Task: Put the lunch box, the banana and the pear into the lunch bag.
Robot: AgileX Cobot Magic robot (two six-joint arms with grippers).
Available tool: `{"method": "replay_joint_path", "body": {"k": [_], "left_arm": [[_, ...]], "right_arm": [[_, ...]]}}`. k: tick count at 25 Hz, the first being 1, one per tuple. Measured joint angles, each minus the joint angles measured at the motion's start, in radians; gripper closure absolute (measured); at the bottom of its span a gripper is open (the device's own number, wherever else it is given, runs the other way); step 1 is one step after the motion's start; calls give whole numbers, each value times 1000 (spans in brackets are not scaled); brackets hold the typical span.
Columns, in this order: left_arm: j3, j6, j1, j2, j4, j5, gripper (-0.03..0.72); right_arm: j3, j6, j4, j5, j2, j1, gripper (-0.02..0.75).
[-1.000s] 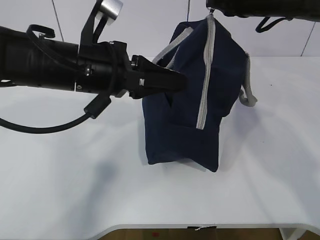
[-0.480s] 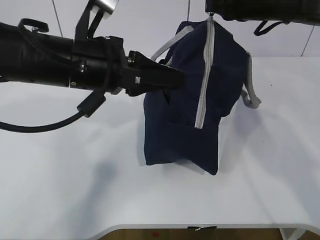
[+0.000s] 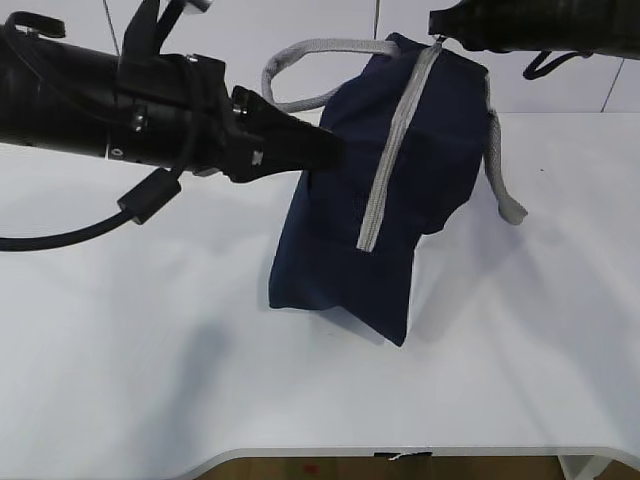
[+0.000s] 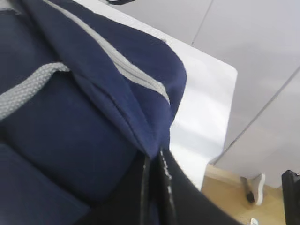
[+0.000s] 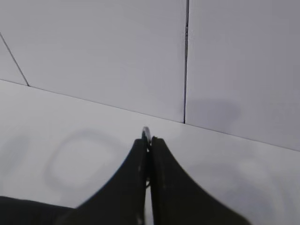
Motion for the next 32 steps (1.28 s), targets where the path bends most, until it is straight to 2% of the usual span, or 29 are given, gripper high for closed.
{"method": "replay_joint_path", "body": {"k": [15,32], "left_arm": [[2,-52,-7,-56,46,-225,693],[8,-75,-12,-63,54,-442,693]], "right_arm": [[0,-14,9,-41,0,-10,731],[140,-19,24,-99,-85,-24,731]]}}
